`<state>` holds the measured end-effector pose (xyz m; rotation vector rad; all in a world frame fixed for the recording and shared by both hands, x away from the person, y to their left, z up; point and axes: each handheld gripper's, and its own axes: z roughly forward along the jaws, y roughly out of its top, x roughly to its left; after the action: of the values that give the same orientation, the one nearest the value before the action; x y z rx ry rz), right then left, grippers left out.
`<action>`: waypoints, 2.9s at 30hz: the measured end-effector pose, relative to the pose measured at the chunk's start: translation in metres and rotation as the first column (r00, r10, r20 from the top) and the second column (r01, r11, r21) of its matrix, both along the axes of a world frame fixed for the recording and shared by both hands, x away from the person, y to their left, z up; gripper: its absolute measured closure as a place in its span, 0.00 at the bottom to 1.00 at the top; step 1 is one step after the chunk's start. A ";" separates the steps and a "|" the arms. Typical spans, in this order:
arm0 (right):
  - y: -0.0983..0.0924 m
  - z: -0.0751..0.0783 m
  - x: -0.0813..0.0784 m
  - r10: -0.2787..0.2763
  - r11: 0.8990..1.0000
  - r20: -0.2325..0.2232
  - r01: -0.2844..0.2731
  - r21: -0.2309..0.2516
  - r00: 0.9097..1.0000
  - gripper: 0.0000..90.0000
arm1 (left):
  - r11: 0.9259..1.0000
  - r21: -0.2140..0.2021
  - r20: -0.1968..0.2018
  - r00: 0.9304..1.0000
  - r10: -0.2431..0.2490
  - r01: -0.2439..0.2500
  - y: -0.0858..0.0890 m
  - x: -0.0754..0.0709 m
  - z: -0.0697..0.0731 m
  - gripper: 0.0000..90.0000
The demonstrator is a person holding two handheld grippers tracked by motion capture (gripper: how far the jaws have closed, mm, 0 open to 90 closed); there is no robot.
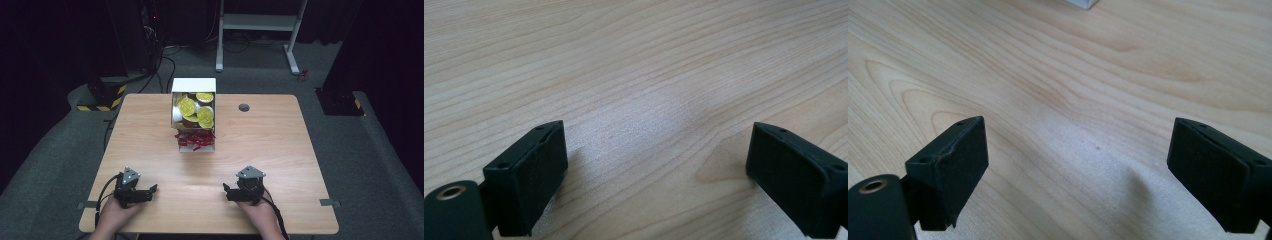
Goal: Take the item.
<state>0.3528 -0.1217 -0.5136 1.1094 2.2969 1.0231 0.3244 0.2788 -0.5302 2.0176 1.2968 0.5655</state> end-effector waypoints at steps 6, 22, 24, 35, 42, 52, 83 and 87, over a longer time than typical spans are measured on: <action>0.000 0.008 -0.002 0.019 1.000 0.035 -0.019 0.005 0.999 0.11 | 1.000 -0.001 0.003 1.000 -0.005 0.005 0.000 0.000 0.000 0.13; 0.018 0.027 0.007 0.056 0.998 0.060 -0.057 0.010 0.997 0.11 | 1.000 -0.005 0.007 1.000 0.000 0.000 0.000 -0.001 0.000 0.14; 0.018 0.030 0.009 0.055 0.998 0.052 -0.055 0.007 0.997 0.11 | 1.000 -0.005 0.007 1.000 0.000 0.000 0.000 -0.001 0.000 0.14; 0.017 0.049 0.023 0.056 0.997 0.071 -0.059 0.042 0.996 0.14 | 1.000 -0.005 0.003 1.000 -0.006 0.006 0.001 -0.001 0.000 0.13; 0.021 0.050 0.028 0.056 0.997 0.088 -0.060 0.044 0.995 0.14 | 1.000 -0.005 0.003 1.000 -0.006 0.006 0.001 -0.001 0.000 0.13; 0.027 0.055 0.035 0.024 0.998 0.105 -0.029 0.052 0.994 0.26 | 1.000 -0.005 0.003 1.000 -0.007 0.007 0.001 -0.001 0.000 0.13; 0.048 0.076 0.076 -0.019 0.995 0.163 0.003 0.096 0.986 0.62 | 1.000 0.000 0.004 1.000 -0.020 0.020 0.000 0.001 0.000 0.14; 0.054 0.075 0.079 -0.025 0.996 0.159 0.011 0.086 0.987 0.69 | 1.000 -0.001 0.004 1.000 -0.020 0.020 0.000 0.001 0.000 0.14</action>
<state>0.4320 -0.0679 -0.4382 1.0386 2.1314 1.1678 0.3252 0.2790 -0.5299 2.0252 1.2725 0.5588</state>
